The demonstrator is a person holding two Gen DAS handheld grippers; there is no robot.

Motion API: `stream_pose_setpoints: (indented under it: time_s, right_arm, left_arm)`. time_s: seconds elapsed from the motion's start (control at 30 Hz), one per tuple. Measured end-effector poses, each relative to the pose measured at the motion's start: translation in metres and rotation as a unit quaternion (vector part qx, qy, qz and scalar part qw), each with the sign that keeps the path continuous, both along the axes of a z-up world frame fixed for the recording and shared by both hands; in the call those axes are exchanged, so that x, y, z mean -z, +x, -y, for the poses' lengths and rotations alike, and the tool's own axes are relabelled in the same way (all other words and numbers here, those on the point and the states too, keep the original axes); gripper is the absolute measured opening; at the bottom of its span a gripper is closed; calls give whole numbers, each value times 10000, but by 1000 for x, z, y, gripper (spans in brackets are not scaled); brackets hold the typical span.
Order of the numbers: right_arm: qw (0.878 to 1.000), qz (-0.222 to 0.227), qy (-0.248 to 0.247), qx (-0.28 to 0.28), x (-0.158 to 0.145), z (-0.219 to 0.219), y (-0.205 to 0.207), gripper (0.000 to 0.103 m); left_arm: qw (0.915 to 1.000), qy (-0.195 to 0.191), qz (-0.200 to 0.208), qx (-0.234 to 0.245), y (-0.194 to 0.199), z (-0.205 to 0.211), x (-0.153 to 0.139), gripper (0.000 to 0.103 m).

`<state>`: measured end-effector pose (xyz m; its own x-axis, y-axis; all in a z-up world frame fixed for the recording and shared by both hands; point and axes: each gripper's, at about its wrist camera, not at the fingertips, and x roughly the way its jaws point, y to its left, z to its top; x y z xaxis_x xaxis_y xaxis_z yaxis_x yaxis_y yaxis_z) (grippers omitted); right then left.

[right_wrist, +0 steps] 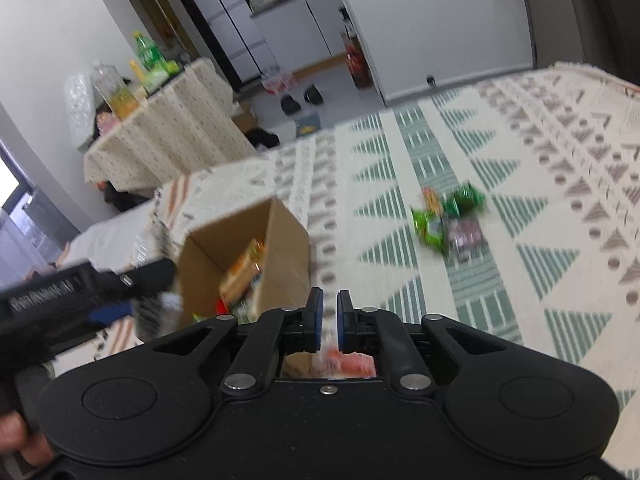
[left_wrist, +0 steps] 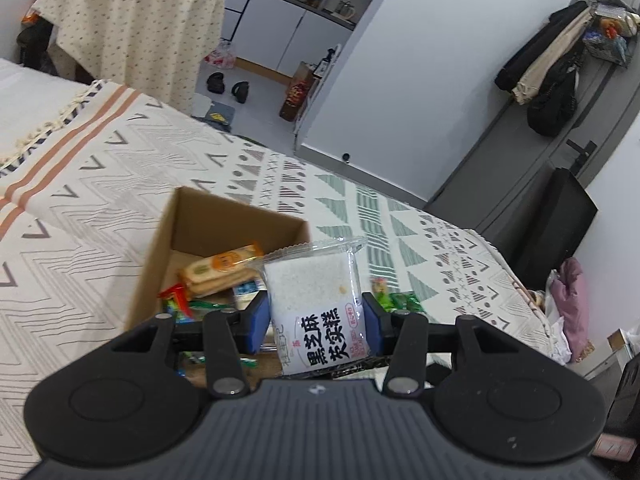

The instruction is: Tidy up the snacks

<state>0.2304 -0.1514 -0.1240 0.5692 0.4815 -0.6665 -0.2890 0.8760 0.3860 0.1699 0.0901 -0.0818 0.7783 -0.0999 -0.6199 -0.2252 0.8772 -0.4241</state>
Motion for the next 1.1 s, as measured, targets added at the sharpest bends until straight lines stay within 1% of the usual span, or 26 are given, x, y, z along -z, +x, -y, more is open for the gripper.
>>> stream_pose_setpoints:
  time_s: [0.07, 0.1, 0.2, 0.27, 0.33, 0.4, 0.43, 0.6, 0.73, 0.83, 0.87, 1.0, 1.1]
  right_arm:
    - [9999, -87, -57, -41, 9, -4, -2, 12]
    - [9999, -137, -64, -63, 13, -6, -2, 17]
    - [9996, -245, -108, -85, 24, -12, -1, 27]
    - [9993, -338, -122, -121, 32, -16, 1, 30]
    - [9989, -407, -161, -157, 39, -21, 4, 36]
    - [9985, -443, -252, -176, 47, -26, 6, 54]
    - [9983, -439, -335, -199, 51, -29, 7, 56]
    - [9948, -542, -762, -411, 74, -40, 12, 57]
    - [9903, -493, -1146, -611, 90, -45, 13, 60]
    - [9873, -353, -1305, -840, 96, -49, 15, 62]
    - [9862, -280, -1352, -909, 97, -51, 16, 64]
    - [9814, 35, -1528, -1162, 98, -59, 21, 68]
    - [9785, 170, -1583, -1312, 101, -64, 23, 68]
  left_arm:
    - [10000, -4, -64, -63, -1, -7, 5, 47]
    - [9999, -4, -101, -89, -1, -11, 8, 47]
    - [9998, 10, -175, -132, -2, -20, 15, 47]
    - [9996, 4, -227, -159, -1, -26, 18, 47]
    - [9994, -10, -270, -198, 2, -31, 22, 47]
    - [9993, -32, -303, -223, 4, -36, 26, 47]
    - [9992, -42, -323, -237, 5, -38, 28, 47]
    - [9987, -87, -382, -337, 14, -47, 38, 47]
    - [9984, -142, -444, -322, 20, -49, 46, 47]
    - [9980, -161, -529, -321, 23, -48, 49, 47]
    - [9980, -121, -526, -319, 23, -48, 49, 47]
    - [9980, -84, -504, -373, 23, -51, 46, 52]
    - [9981, -17, -450, -410, 22, -52, 44, 55]
